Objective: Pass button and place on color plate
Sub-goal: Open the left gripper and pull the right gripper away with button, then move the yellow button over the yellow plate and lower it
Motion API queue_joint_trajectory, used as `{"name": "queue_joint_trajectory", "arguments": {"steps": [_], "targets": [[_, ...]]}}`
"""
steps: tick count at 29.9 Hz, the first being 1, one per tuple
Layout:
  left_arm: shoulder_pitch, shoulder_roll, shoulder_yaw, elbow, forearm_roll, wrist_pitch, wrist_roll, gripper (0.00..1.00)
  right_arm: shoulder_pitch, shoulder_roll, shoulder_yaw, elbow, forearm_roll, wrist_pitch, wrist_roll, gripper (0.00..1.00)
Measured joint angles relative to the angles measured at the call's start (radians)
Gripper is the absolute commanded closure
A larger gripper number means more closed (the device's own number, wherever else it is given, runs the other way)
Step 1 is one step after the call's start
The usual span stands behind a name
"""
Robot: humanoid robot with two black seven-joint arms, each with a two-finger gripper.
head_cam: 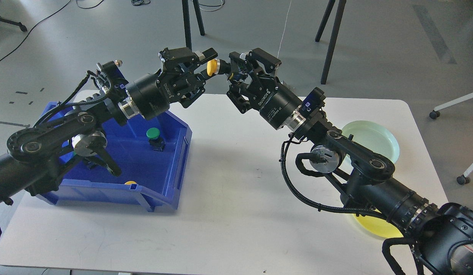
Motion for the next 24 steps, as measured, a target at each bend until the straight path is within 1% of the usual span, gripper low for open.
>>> {"name": "queue_joint_trajectory", "arguments": {"steps": [3, 9, 14, 24], "targets": [[0.000, 0.000, -0.001, 0.001, -0.001, 0.000, -0.001, 0.30, -0.002, 0.000, 0.000, 0.000, 0.000, 0.000, 0.000, 0.96], [0.000, 0.000, -0.002, 0.004, -0.002, 0.001, -0.001, 0.30, -0.018, -0.012, 0.029, 0.006, 0.006, 0.002, 0.003, 0.97], [0.000, 0.000, -0.002, 0.006, -0.002, 0.001, 0.000, 0.29, -0.051, -0.067, 0.066, 0.028, 0.012, 0.005, 0.004, 0.99], [0.000, 0.000, -0.003, 0.008, -0.003, 0.001, 0.001, 0.29, -0.112, -0.161, 0.074, 0.093, 0.010, 0.004, 0.015, 0.99]]}}
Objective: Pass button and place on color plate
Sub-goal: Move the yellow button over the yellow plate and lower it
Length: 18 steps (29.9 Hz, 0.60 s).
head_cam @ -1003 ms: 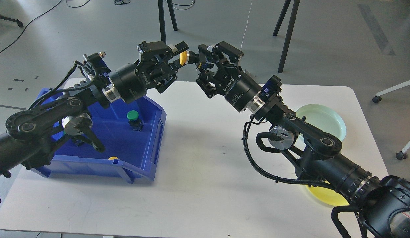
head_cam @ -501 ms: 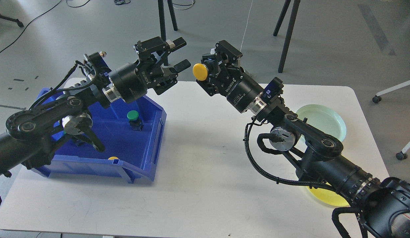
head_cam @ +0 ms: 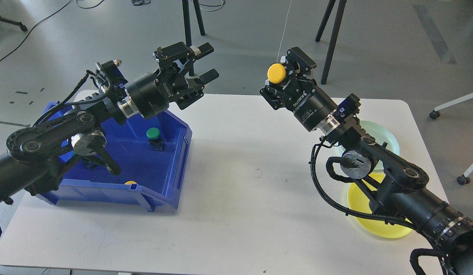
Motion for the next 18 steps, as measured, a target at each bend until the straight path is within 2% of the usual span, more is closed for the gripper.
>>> {"name": "queue_joint_trajectory", "arguments": {"steps": [8, 13, 18], "targets": [[0.000, 0.000, 0.000, 0.002, -0.005, 0.000, 0.000, 0.28, -0.130, -0.146, 0.075, 0.132, 0.001, -0.023, 0.007, 0.99], [0.000, 0.000, -0.001, 0.001, -0.006, 0.000, 0.000, 0.28, -0.346, -0.277, 0.237, 0.281, 0.003, -0.028, 0.008, 0.99], [0.000, 0.000, -0.001, 0.001, -0.006, 0.000, 0.000, 0.28, -0.588, -0.347, 0.426, 0.401, 0.003, -0.029, 0.008, 0.99]]}}
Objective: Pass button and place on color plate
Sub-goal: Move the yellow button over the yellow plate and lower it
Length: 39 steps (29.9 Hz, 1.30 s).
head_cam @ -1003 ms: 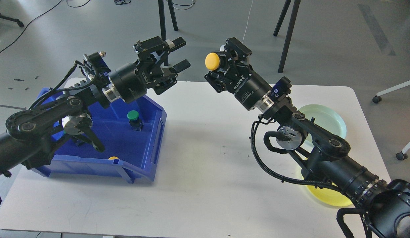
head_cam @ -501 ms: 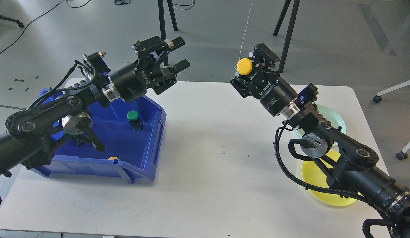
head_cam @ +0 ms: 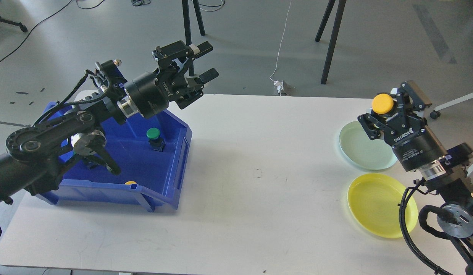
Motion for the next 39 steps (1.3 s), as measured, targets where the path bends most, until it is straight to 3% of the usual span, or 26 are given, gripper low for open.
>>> {"name": "queue_joint_trajectory", "arguments": {"steps": [9, 17, 24, 28, 33, 39], "targets": [[0.000, 0.000, 0.000, 0.000, 0.000, 0.000, 0.000, 0.28, -0.274, -0.011, 0.153, 0.009, -0.003, -0.051, -0.001, 0.99], [0.000, 0.000, 0.001, 0.000, 0.000, 0.000, 0.000, 0.28, -0.310, -0.003, 0.046, -0.077, -0.011, -0.172, -0.005, 0.99], [0.000, 0.000, 0.001, 0.000, 0.000, 0.000, 0.000, 0.28, -0.291, 0.003, -0.062, -0.151, -0.011, -0.213, -0.005, 0.95], [0.000, 0.000, 0.001, 0.000, 0.000, 0.000, 0.000, 0.28, -0.259, 0.011, -0.092, -0.174, -0.008, -0.214, -0.003, 0.84], [0.000, 0.000, 0.001, 0.000, 0.000, 0.000, 0.000, 0.28, -0.250, 0.028, -0.098, -0.181, -0.008, -0.213, -0.003, 0.80], [0.000, 0.000, 0.001, 0.000, 0.000, 0.000, 0.000, 0.28, -0.251, 0.037, -0.099, -0.184, -0.006, -0.212, -0.003, 0.67]]}}
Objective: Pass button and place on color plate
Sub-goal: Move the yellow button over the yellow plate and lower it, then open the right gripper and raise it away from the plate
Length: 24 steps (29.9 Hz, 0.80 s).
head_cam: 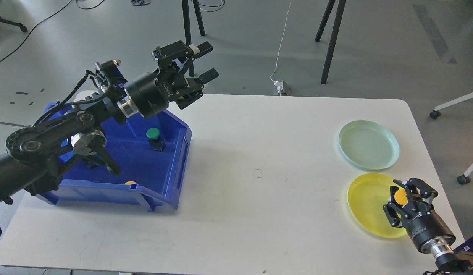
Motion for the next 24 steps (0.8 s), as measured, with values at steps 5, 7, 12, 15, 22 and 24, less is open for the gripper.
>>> {"name": "queue_joint_trajectory", "arguments": {"steps": [5, 7, 12, 15, 22, 24], "targets": [[0.000, 0.000, 0.000, 0.000, 0.000, 0.000, 0.000, 0.27, -0.001, 0.001, 0.000, 0.004, 0.003, 0.002, 0.000, 0.51], [0.000, 0.000, 0.000, 0.000, 0.000, 0.000, 0.000, 0.27, -0.001, 0.001, 0.000, 0.006, 0.004, 0.002, -0.001, 0.46], [0.000, 0.000, 0.000, 0.000, 0.000, 0.000, 0.000, 0.27, 0.001, 0.002, 0.003, 0.012, 0.006, 0.003, -0.001, 0.36], [0.000, 0.000, 0.000, 0.000, 0.000, 0.000, 0.000, 0.27, 0.001, 0.002, 0.003, 0.015, 0.007, 0.005, -0.001, 0.27], [0.000, 0.000, 0.000, 0.000, -0.002, 0.000, 0.000, 0.26, 0.005, 0.002, 0.004, 0.107, 0.009, 0.013, -0.007, 0.01], [0.000, 0.000, 0.000, 0.000, -0.002, 0.000, 0.000, 0.25, 0.029, -0.002, 0.004, 0.141, 0.009, 0.014, -0.015, 0.01]]}}
